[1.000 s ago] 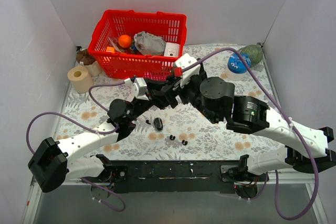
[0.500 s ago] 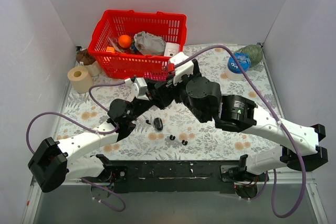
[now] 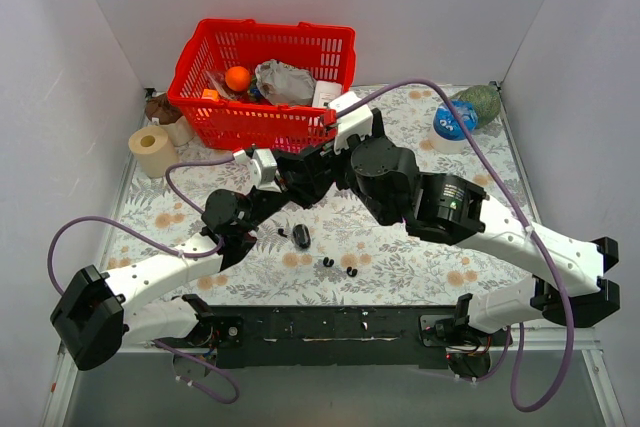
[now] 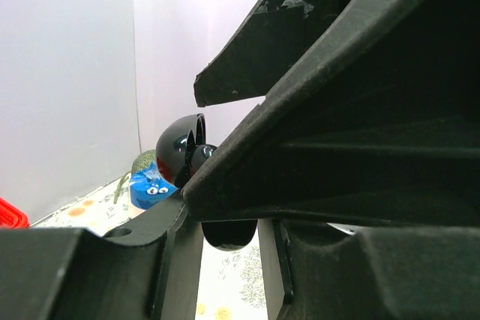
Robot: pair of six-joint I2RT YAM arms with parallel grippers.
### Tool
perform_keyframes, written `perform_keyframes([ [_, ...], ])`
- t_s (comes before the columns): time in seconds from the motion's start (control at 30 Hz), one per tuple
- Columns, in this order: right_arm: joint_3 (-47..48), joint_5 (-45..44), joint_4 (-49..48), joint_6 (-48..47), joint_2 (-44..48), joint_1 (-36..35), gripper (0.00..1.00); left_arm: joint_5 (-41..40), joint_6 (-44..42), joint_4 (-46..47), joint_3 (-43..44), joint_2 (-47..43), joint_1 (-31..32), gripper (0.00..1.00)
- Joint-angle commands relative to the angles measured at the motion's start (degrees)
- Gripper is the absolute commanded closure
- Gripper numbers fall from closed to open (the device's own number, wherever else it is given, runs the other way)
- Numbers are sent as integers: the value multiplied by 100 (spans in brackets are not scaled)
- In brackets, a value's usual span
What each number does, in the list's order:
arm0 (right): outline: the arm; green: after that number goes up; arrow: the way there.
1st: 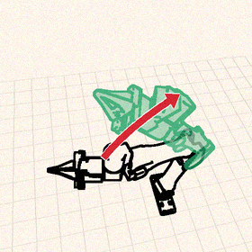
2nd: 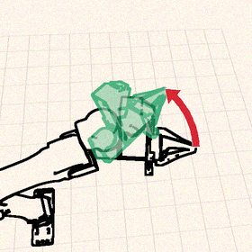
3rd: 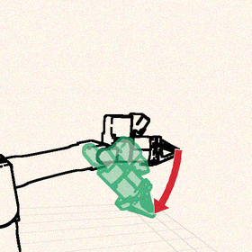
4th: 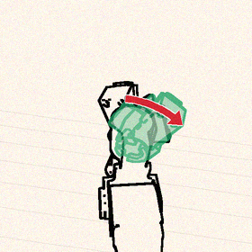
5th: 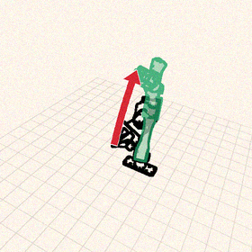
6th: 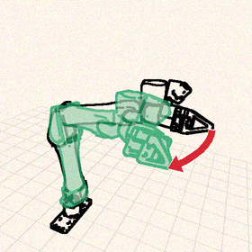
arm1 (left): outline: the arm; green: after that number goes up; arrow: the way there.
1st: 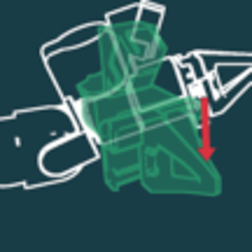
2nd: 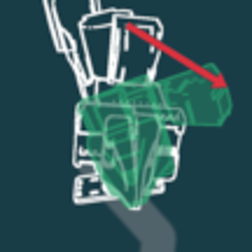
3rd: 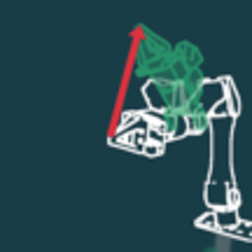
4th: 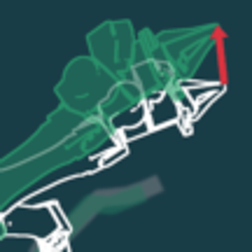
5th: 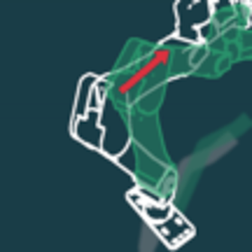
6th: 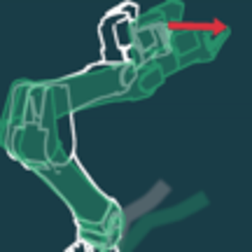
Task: Insert the wireless bluetooth earbuds into the charging case
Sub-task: Place the earbud in the charging case.
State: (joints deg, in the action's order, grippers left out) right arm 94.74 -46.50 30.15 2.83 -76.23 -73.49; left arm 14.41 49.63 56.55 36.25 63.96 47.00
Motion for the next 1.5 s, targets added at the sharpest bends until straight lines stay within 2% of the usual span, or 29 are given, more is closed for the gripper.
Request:
perform_keyframes([
  [0.0,28,-26,-71,104,319,46,7,-18,-120,31,181,-209,-7,100],
  [0.5,-377,-184,-115,7,828,63,7,-61,-155,-4,181,-288,-7,100],
  [0.83,-509,255,-299,-116,952,63,7,-18,-146,66,190,-253,-7,100],
  [1.2,-377,-131,-115,-186,1101,72,7,9,-129,584,-21,-385,-7,100],
  [1.37,-877,606,-1036,-257,1697,72,7,53,-120,646,-56,-402,-7,100],
  [1.47,-782,853,-1240,-265,1638,72,10,114,-120,804,-136,-394,-7,100],
])
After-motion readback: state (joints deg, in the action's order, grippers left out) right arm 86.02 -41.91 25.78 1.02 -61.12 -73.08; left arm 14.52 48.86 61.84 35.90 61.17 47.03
